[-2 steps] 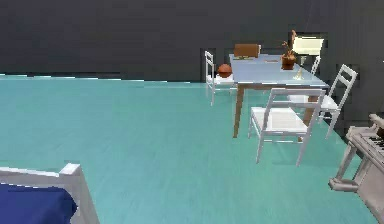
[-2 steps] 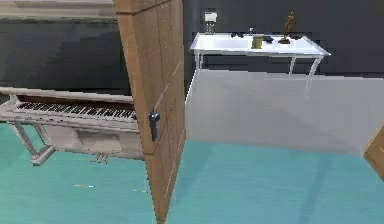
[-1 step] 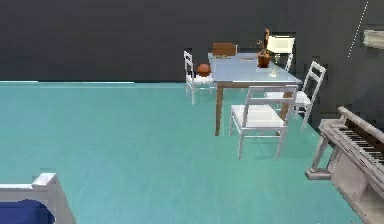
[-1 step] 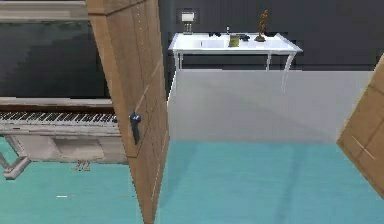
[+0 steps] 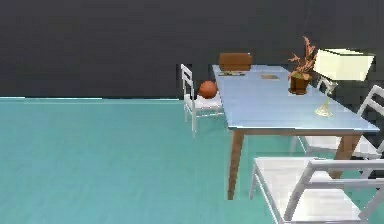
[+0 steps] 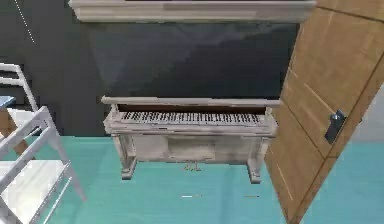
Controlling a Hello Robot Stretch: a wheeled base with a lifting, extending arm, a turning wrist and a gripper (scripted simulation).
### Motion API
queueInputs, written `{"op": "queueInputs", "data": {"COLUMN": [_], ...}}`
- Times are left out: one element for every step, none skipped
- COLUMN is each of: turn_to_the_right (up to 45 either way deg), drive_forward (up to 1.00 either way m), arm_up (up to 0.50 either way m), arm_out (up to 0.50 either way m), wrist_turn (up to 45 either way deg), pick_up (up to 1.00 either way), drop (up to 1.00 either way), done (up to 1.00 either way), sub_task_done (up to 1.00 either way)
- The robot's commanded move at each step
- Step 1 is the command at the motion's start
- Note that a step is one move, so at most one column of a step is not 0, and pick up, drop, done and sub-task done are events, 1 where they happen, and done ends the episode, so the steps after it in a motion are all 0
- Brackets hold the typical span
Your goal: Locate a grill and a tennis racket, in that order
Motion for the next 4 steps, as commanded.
{"op": "queueInputs", "data": {"turn_to_the_right": [-36.0, 0.0, -6.0, 0.0], "drive_forward": [0.0, 0.4, 0.0, 0.25], "arm_up": [0.0, 0.0, 0.0, 0.0], "arm_out": [0.0, 0.0, 0.0, 0.0], "wrist_turn": [0.0, 0.0, 0.0, 0.0], "pick_up": [0.0, 0.0, 0.0, 0.0], "drop": [0.0, 0.0, 0.0, 0.0], "done": [0.0, 0.0, 0.0, 0.0], "sub_task_done": [0.0, 0.0, 0.0, 0.0]}}
